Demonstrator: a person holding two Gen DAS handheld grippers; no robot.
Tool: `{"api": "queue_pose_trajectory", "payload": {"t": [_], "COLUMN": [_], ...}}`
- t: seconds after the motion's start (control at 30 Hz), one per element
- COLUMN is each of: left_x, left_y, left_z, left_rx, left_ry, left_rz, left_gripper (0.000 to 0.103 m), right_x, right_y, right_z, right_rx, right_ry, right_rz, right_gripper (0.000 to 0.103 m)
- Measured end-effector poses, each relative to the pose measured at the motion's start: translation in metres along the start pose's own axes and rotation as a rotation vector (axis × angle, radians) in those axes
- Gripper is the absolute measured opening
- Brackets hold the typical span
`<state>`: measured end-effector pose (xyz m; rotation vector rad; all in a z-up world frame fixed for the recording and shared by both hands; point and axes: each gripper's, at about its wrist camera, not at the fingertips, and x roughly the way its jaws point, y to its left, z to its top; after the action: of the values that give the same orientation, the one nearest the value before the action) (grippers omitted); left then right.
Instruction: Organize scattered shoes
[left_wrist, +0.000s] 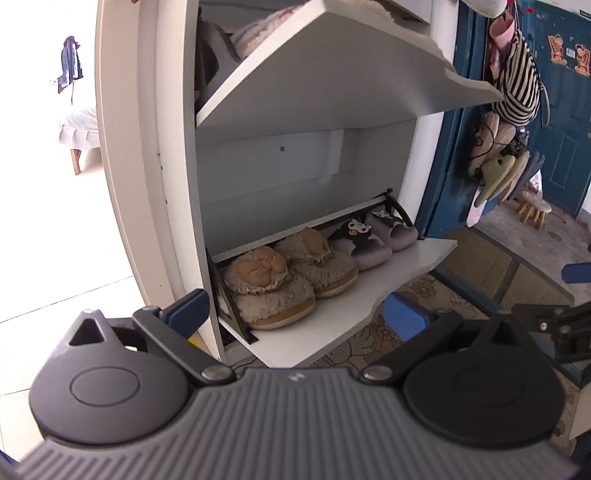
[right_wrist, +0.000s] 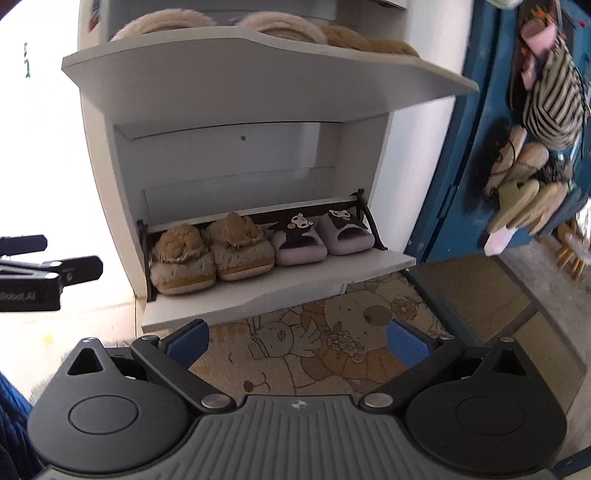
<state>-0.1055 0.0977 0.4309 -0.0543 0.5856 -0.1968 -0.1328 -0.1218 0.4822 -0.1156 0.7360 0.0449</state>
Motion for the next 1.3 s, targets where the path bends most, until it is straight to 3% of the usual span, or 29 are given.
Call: {"api": "queue_pose_trajectory", "payload": {"t": [0.23,0.43,0.57,0.77,0.93,1.3], "left_x": [0.01,0.036,0.055,0.083,0.099,0.127], "left_y": [-0.012,-0.01,-0.008,-0.012,-0.018,-0.033], "left_z": [-0.011,-0.029,-0.041,-0.061,-0.073,-0.089], "left_rx": [0.028,-0.002,-0.019,-0.014,0.012,0.061], "left_ry": [0.035,0.098,0.118,0.163,0.194,0.228], "left_rz": [-0.01,0.006,0.033,0.034,0.028,0.011], "left_gripper": [0.103,0.103,0.103,0.103,0.103,0.103], "right_x": [-0.001,0.042,0.055,0.1,0.129,0.149], "right_y": [0.007,-0.003,-0.008,-0.031,-0.037,-0.04], "right_z": [0.002,-0.021,-0.027,-0.054,-0.08,-0.102], "right_rx": [-0.06,0.027,0.037,0.201,0.247,0.281], "right_ry": [0.01,0.089,0.075,0.127,0.178,0.202], "right_rz": [0.014,0.035,0.042,-0.018,-0.014,-0.036], "right_gripper": [0.103,0.103,0.103,0.103,0.103,0.103]}}
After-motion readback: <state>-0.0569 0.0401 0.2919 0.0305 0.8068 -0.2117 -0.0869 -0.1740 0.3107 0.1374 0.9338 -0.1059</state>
